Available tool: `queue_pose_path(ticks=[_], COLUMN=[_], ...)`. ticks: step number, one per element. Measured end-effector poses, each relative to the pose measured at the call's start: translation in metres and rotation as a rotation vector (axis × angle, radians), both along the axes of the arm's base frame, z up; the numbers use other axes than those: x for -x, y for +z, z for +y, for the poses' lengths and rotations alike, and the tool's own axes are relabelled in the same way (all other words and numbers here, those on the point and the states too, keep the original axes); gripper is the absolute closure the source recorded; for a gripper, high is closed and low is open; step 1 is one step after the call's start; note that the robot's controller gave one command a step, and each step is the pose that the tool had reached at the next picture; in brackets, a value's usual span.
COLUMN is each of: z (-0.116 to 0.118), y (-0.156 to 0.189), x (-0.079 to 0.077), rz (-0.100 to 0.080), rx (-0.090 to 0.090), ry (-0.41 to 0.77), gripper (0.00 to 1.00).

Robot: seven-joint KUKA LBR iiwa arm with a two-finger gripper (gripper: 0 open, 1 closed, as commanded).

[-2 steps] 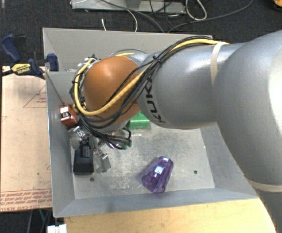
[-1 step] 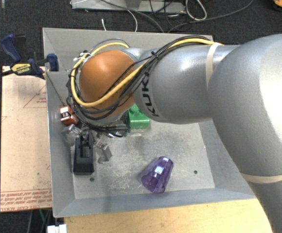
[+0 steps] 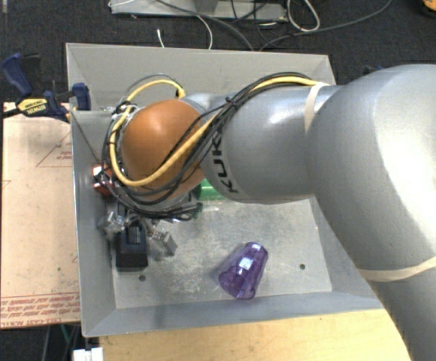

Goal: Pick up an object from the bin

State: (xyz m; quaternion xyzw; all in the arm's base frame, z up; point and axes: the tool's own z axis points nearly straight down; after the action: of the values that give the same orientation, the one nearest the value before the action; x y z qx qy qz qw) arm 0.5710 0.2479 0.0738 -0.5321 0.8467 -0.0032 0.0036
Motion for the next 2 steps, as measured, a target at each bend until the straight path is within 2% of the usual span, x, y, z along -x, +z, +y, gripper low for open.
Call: queue_pose_path(ticks=[1, 2], z=[-0.0022, -0.0021], y=[-0.0156, -0.0149], x=[-0.0042, -0.0039], rz=[-0.007, -0.008], rx=[0.002, 0.001], ry=[0.025, 0.035], gripper=[1.0, 1.0])
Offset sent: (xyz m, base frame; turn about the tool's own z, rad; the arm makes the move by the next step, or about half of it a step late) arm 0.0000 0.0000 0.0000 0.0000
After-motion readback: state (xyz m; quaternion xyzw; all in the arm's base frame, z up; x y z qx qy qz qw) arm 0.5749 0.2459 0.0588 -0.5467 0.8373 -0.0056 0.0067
